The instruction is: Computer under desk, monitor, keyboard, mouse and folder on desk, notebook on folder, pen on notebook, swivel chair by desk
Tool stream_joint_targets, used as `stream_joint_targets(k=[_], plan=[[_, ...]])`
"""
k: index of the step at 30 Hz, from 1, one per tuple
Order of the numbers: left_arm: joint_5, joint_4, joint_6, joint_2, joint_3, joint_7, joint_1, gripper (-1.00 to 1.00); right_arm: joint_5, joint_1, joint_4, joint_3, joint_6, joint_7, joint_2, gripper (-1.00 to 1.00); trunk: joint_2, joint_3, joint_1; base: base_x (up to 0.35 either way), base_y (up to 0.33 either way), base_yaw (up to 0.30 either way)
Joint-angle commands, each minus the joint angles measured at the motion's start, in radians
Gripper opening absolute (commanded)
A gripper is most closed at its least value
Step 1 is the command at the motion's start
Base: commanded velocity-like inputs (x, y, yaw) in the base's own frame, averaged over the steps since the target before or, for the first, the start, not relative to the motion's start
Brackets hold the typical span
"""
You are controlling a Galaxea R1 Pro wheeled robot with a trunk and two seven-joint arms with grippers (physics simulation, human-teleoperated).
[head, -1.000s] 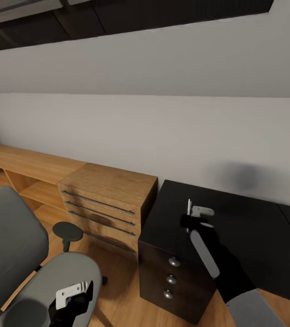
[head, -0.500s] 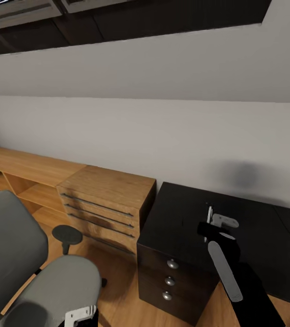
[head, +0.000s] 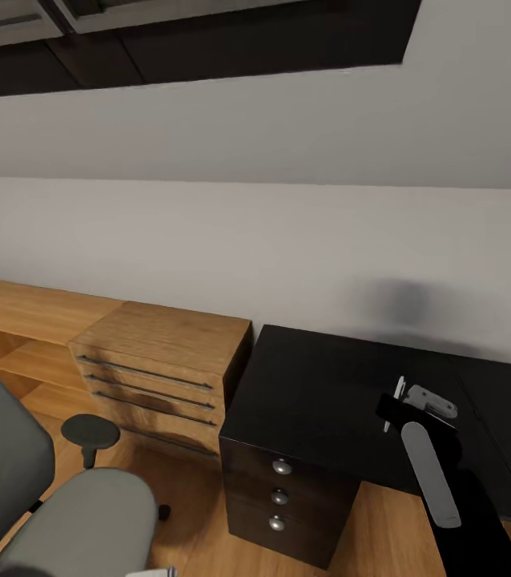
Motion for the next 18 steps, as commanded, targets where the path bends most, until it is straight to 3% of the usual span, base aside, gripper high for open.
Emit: stream_joint_targets(k=[1, 7, 10, 18], plan=[[0.011, 0.005, 0.004, 0.0, -0.002, 0.006, 0.0, 1.0, -0.011, -0.001, -0.002, -0.006, 0.001, -0.009, 0.0, -1.0, -0.001, -0.001, 0.0, 0.0, 0.0, -0.044], [0.012, 0.021, 0.004, 0.0, 0.001, 0.006, 0.0, 1.0, -0.011, -0.001, -0.003, -0.031, 0.002, -0.011, -0.003, -1.0, -0.001, 0.001, 0.0, 0.0, 0.0, -0.069], [0.012, 0.025, 0.003, 0.001, 0.002, 0.006, 0.0, 1.0, -0.012, -0.001, -0.002, -0.052, 0.002, -0.01, -0.018, -1.0, -0.001, 0.004, 0.0, 0.0, 0.0, -0.192], [0.013, 0.025, 0.002, 0.001, 0.002, 0.007, 0.0, 1.0, -0.014, -0.001, 0.001, -0.061, 0.004, -0.006, -0.027, -1.0, -0.001, 0.012, 0.0, 0.0, 0.0, -0.237]])
